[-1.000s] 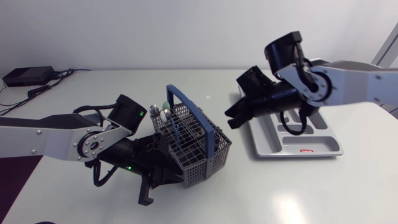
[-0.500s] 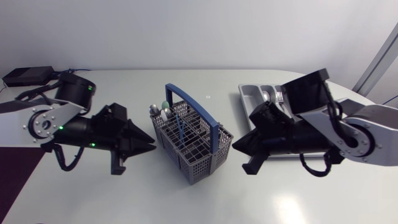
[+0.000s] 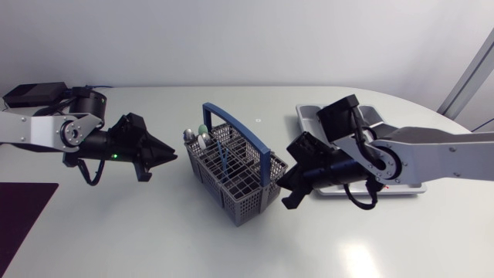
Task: Unload the cutlery basket into the drawer organizer.
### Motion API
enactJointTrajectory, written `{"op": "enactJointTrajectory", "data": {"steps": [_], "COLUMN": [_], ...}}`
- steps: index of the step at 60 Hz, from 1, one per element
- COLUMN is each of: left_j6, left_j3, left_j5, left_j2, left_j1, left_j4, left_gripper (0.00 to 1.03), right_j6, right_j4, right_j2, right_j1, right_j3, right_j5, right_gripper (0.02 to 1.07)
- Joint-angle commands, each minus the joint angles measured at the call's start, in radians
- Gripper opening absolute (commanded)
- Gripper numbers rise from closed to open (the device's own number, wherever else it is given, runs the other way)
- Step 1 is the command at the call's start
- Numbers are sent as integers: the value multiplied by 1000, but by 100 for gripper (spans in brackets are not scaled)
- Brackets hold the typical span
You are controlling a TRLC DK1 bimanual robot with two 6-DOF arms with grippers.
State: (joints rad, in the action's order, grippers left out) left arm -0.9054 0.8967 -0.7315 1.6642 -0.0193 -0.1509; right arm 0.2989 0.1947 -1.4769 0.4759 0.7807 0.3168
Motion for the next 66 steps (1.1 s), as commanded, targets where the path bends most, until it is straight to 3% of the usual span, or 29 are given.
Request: {"op": "enactJointTrajectory", "data": {"steps": [1,22,66], "left_j6": [37,97,28], "left_j3": [87,240,-105], "left_j5": [-17,-20,-66], "left_j2": [83,302,-9], "left_j1": [-16,-8,25], "left_j4": [37,132,105], "left_gripper": [29,29,28], "right_j6": [-4,-6,-9], "right_j4": [-26,-47,-52], "right_j2": [-34,-163,-263], "right_j1": [-6,-33,-57], "right_j3": [61,143,296], "right_j5": [1,1,-19], "right_gripper": [7,7,7]}}
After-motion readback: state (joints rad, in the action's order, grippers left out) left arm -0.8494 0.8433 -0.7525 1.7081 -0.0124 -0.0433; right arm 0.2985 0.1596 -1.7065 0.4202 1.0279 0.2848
